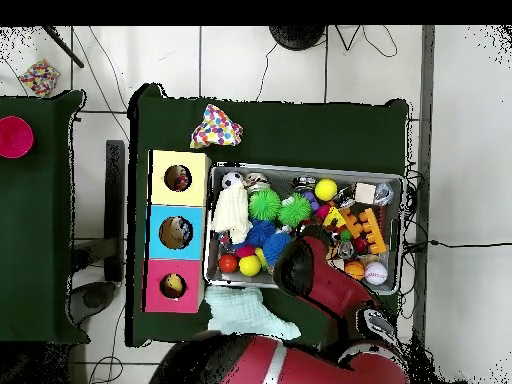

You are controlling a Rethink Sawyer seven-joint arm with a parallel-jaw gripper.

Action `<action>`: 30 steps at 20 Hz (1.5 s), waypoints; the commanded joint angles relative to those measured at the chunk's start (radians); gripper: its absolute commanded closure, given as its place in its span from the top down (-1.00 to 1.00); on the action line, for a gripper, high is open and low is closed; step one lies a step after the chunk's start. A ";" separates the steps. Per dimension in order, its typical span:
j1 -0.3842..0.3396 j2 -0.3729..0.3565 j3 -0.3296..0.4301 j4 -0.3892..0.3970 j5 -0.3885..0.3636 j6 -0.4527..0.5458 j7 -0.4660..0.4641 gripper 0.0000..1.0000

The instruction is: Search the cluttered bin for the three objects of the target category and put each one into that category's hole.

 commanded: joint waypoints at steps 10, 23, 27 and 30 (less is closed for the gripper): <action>-0.056 -0.032 0.139 0.080 -0.056 0.494 0.108 1.00; -0.041 -0.058 0.120 0.096 -0.069 0.506 0.142 1.00; -0.032 -0.060 0.113 0.090 -0.065 0.514 0.141 1.00; -0.030 -0.061 0.111 0.090 -0.064 0.516 0.141 1.00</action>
